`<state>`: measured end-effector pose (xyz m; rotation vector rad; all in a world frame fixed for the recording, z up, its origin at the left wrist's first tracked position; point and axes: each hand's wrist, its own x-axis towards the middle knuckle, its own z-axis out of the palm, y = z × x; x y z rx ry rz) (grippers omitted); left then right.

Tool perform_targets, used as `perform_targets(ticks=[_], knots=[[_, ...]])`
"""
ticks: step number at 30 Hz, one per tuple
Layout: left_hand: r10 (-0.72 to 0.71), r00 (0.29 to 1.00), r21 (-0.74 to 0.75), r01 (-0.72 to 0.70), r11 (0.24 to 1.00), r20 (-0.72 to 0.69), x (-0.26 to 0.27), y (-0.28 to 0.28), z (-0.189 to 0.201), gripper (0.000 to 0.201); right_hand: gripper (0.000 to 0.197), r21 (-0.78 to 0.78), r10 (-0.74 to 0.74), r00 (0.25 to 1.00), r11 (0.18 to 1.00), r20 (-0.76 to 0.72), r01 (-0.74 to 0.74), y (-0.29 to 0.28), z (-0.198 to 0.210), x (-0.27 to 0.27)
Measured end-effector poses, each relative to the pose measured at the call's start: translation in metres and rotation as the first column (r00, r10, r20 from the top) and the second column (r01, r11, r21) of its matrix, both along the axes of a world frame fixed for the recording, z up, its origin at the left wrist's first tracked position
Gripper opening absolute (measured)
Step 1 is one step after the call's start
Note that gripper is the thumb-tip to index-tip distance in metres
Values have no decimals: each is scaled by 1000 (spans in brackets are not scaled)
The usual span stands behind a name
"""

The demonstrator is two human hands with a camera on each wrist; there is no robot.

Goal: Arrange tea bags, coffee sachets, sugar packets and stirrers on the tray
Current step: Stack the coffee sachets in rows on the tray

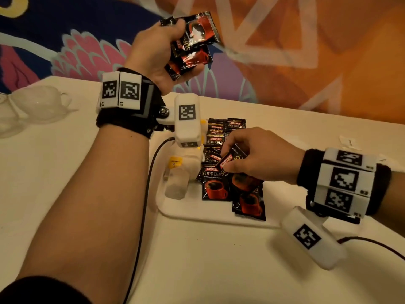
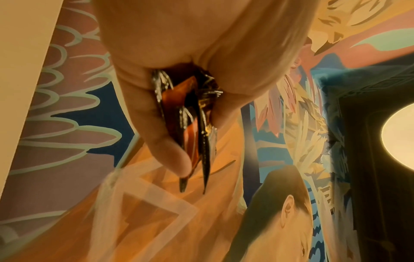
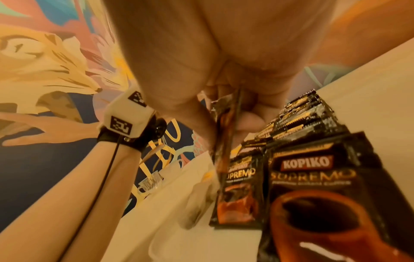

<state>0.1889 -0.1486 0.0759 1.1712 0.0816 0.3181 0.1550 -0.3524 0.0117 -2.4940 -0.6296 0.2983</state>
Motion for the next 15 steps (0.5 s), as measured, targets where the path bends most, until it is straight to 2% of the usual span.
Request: perform_targets(ticks=[3, 8, 15], knots=[[2, 1000, 12, -2, 1000, -9, 0, -1, 0, 14, 27, -23, 1, 1000, 1000, 5, -1, 3, -7, -1], [-11, 1000, 39, 11, 999, -16, -1, -4, 0, 11, 27, 31, -3, 992, 999, -127, 7, 13, -14, 2], [-35, 999, 54, 36, 998, -24, 0, -5, -1, 10, 31, -236, 101, 989, 969, 111, -72, 24, -18, 10]])
